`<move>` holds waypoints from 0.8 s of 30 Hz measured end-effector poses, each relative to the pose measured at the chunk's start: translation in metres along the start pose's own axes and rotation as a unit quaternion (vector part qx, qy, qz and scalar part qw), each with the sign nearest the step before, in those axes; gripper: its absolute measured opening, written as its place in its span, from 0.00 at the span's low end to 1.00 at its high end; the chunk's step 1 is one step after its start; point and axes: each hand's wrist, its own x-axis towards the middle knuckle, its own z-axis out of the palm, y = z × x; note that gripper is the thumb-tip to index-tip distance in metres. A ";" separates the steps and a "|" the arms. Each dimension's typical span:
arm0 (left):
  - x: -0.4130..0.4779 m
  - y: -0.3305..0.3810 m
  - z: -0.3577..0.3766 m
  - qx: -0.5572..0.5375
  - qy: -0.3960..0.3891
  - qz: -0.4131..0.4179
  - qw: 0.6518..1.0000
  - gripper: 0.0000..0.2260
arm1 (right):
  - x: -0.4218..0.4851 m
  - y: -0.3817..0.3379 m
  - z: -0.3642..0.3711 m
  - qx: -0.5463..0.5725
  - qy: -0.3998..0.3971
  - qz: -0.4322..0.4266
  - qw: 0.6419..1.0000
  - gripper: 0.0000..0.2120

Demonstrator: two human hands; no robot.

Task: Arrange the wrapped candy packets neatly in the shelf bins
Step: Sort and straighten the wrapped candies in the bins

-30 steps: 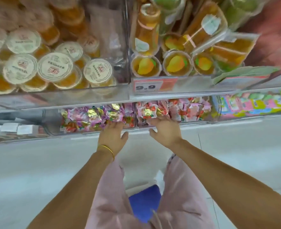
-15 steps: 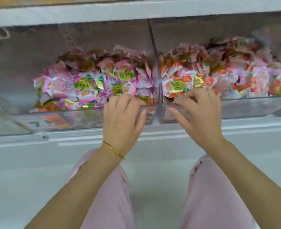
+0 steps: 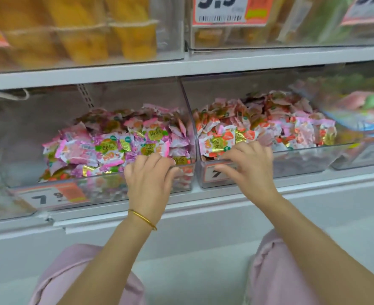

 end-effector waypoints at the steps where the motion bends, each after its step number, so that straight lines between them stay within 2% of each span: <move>1: 0.001 -0.001 0.002 -0.014 0.005 0.004 1.000 0.12 | 0.002 0.002 0.001 0.013 0.008 -0.003 1.000 0.16; 6: 0.012 0.000 -0.002 -0.061 0.043 -0.008 0.997 0.12 | 0.014 0.002 0.000 0.040 0.051 -0.012 0.998 0.14; 14: 0.016 0.007 -0.012 -0.064 0.074 0.021 0.995 0.11 | 0.014 0.002 -0.006 0.044 0.038 -0.030 0.998 0.16; 24: -0.007 0.010 -0.010 -0.076 0.055 0.017 0.995 0.13 | 0.016 0.000 -0.016 0.061 0.042 -0.028 0.997 0.15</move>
